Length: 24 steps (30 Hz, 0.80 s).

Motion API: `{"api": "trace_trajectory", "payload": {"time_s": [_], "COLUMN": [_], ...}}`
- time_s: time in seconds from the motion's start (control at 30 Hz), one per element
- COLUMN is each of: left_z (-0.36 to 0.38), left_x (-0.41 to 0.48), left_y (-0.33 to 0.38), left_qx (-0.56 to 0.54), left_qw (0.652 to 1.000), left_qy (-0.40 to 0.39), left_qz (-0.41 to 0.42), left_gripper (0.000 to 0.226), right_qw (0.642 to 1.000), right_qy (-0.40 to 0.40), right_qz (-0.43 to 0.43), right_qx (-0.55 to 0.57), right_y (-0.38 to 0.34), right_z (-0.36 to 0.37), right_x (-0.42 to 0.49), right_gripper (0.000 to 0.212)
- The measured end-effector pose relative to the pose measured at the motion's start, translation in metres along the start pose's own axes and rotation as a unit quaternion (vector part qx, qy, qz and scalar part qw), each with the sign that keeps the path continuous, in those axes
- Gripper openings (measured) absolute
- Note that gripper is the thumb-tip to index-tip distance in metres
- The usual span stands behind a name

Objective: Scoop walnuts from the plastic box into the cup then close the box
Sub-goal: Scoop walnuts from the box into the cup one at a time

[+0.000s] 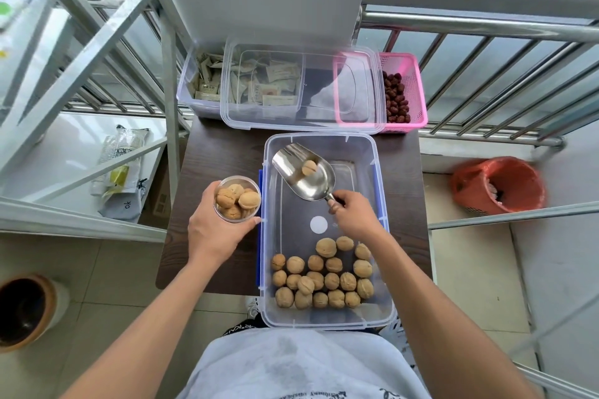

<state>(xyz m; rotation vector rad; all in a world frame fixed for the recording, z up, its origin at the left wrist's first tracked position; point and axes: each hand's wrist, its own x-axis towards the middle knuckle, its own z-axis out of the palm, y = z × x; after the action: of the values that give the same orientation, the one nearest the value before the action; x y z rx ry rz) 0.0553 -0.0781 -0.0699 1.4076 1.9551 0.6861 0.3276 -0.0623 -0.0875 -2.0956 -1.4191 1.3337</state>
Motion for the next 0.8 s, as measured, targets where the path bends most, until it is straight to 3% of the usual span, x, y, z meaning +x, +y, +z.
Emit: {"api": "trace_trajectory", "payload": {"time_s": [0.2, 0.4, 0.8], "left_z": [0.001, 0.0, 0.0], "left_x": [0.001, -0.001, -0.001], "left_y": [-0.001, -0.001, -0.001], "left_qx": [0.001, -0.009, -0.001], "left_qw": [1.0, 1.0, 1.0], "left_qy": [0.002, 0.002, -0.002], "left_qz": [-0.002, 0.0, -0.009], "left_gripper": [0.095, 0.094, 0.092], "right_qw": [0.993, 0.986, 0.975], "right_qy": [-0.093, -0.092, -0.122], "right_qz": [-0.037, -0.098, -0.105], "right_qx": [-0.067, -0.102, -0.15], "right_y": [-0.03, -0.07, -0.104], "right_z": [-0.04, -0.067, -0.079], "right_x": [-0.017, -0.036, -0.065], "right_gripper": [0.028, 0.03, 0.037]}}
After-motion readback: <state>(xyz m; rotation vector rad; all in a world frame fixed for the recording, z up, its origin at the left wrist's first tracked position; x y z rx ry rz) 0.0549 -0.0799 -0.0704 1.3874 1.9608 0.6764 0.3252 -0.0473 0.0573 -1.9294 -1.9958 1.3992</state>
